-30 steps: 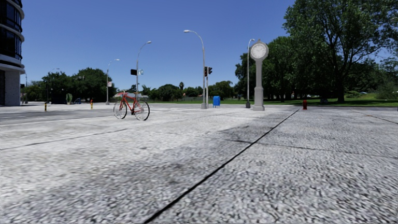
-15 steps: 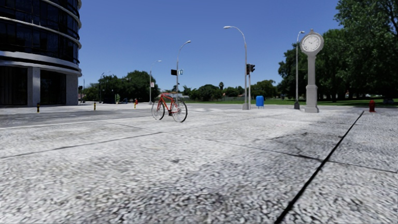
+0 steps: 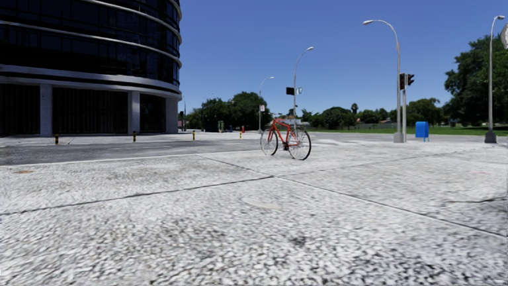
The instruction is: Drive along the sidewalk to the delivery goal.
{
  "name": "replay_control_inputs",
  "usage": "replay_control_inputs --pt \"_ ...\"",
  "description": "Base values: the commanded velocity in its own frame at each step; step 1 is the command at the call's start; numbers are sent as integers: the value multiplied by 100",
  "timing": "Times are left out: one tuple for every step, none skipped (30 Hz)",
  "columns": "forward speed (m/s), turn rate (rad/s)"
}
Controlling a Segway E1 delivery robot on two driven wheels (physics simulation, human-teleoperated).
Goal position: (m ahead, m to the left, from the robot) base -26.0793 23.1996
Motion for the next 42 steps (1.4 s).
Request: replay_control_inputs --pt "156 67" --pt "156 68" --pt "156 68" --pt "156 68" --pt "156 68" --pt "156 68" --pt "156 68" --pt "156 68" --pt "156 68" --pt "156 68" --pt "156 68" --pt "156 68" --pt "156 68" --pt "156 68" --pt "156 68" --pt "156 68" --pt "156 68" --pt "156 68" --pt "156 68" --pt "156 68" --pt "156 68" --pt "156 68" --pt "156 68" --pt "156 68" --pt "156 69" --pt "156 69" --pt "156 69" --pt "156 70" --pt "156 70" --pt "156 72" --pt "156 72" --pt "156 79" --pt "156 82" --pt "156 83" --pt "156 83" --pt "156 83" --pt "156 83" --pt "156 83" --pt "156 83" --pt "156 83" --pt "156 83" --pt "156 83"
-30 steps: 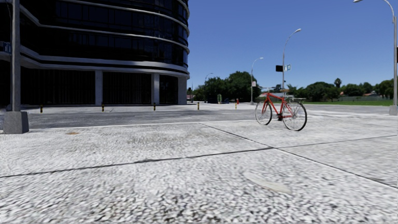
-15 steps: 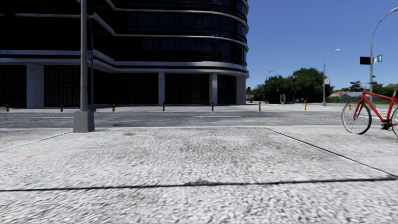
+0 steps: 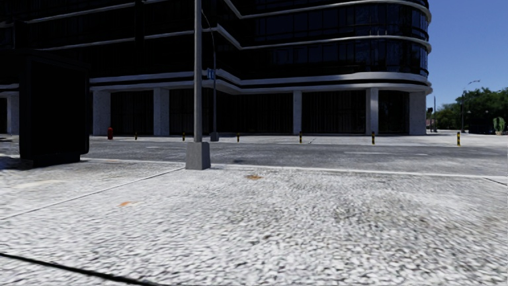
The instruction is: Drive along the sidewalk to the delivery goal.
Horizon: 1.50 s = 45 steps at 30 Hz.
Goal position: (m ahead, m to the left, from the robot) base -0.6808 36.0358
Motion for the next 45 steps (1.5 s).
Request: replay_control_inputs --pt "200 83" --pt "200 83" --pt "200 82" --pt "200 82" --pt "200 82" --pt "200 82" --pt "200 82" --pt "200 82" --pt "200 82" --pt "200 82" --pt "200 82" --pt "200 82" --pt "200 82" --pt "200 82" --pt "200 82" --pt "200 82" --pt "200 82" --pt "200 82" --pt "200 82" --pt "200 82" --pt "200 82" --pt "200 82" --pt "200 82" --pt "200 82" --pt "200 82" --pt "200 82" --pt "200 82" --pt "200 82" --pt "200 82" --pt "200 82" --pt "200 82" --pt "200 82" --pt "200 82" --pt "200 82" --pt "200 82" --pt "200 82" --pt "200 82" --pt "200 82" --pt "200 82" --pt "200 82" --pt "200 82" --pt "200 82" --pt "200 82" --pt "200 82" --pt "200 76"
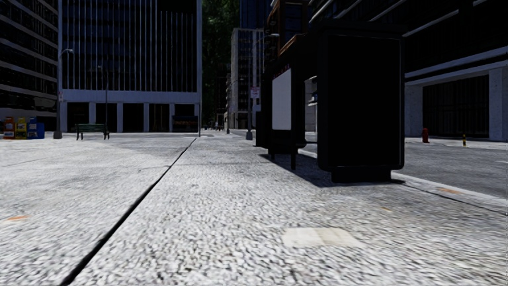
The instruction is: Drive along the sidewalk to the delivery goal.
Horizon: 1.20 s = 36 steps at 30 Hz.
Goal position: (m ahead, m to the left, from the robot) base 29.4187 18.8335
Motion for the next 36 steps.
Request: replay_control_inputs --pt "200 54" --pt "200 43" --pt "200 43" --pt "200 0" --pt "200 0" --pt "200 0" --pt "200 0" --pt "200 0" --pt "200 0" --pt "200 0" --pt "200 0" --pt "200 0" --pt "200 0" --pt "200 0" --pt "200 0" --pt "200 0" --pt "200 0" --pt "200 0" --pt "200 0" --pt "200 0" --pt "200 0" --pt "200 0" --pt "200 0" --pt "200 0" --pt "200 0" --pt "200 0" --pt "200 0" --pt "200 0" --pt "200 0" --pt "200 0" --pt "200 0" --pt "200 0" --pt "200 0" --pt "200 0" --pt "200 0" --pt "200 0"
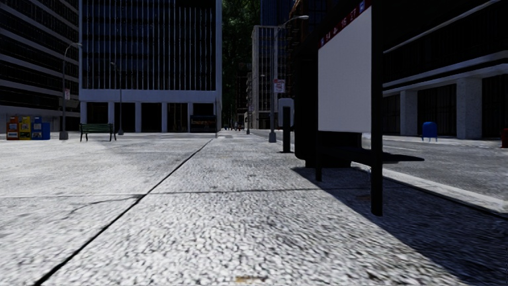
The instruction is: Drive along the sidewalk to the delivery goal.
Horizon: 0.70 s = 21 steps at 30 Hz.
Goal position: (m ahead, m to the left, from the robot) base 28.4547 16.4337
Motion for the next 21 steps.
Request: replay_control_inputs --pt "200 0" --pt "200 0" --pt "200 0" --pt "200 0" --pt "200 0" --pt "200 0" --pt "200 0" --pt "200 0" --pt "200 0" --pt "200 0" --pt "200 0" --pt "200 0" --pt "200 0" --pt "200 0" --pt "200 0" --pt "200 0" --pt "200 0" --pt "200 0" --pt "200 0" --pt "200 0" --pt "200 0"
